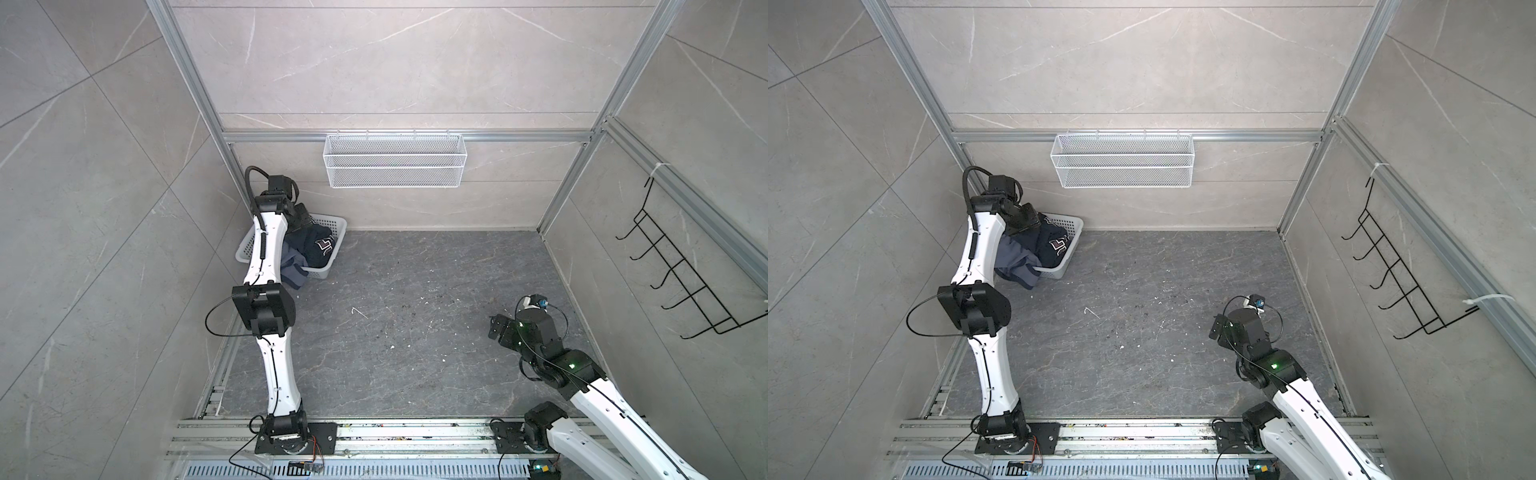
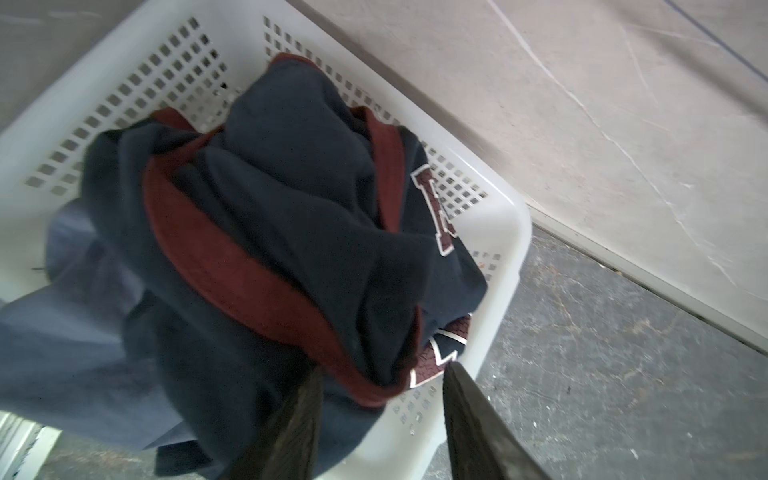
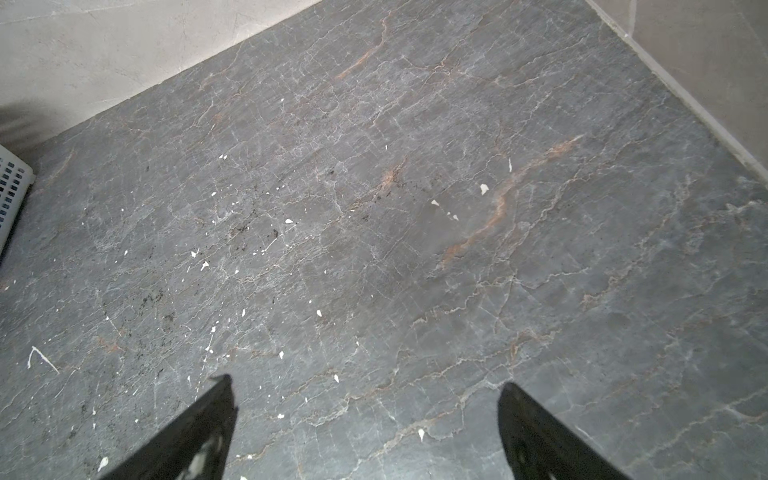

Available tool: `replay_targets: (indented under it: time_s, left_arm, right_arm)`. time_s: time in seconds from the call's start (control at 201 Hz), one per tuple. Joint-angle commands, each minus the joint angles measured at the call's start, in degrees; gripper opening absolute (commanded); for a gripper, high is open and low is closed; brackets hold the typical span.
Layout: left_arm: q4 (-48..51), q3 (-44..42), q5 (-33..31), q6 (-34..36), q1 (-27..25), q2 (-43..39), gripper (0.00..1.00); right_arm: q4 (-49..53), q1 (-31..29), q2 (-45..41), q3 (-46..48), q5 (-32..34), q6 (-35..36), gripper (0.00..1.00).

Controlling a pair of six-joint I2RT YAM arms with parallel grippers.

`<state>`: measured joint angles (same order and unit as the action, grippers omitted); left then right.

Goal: Fold and stack the tank tops
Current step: 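Lift the navy tank top up out of the basket with the left gripper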

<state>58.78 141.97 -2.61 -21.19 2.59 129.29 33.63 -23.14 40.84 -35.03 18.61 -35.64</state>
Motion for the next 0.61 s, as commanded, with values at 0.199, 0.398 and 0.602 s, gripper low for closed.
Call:
replay_targets:
  time_s: [0.199, 0.398, 0.602]
  left_arm:
    - [0.6, 2.0, -7.7, 2.8, -0.9, 3.2, 0.34]
    - [-0.5, 3.0, -9.2, 3.0, -2.6, -1.3, 0.15]
    - [-6.6, 3.3, -2.9, -0.2, -2.1, -11.6, 0.07]
  right_arm:
    - [0.4, -0.1, -0.5, 0.1, -0.1, -0.8, 0.98]
    - [0.1, -0.2, 0.5, -0.1, -0.4, -0.9, 0.98]
    - [0.0, -0.1, 0.6, -0.4, -0.4, -0.8, 0.98]
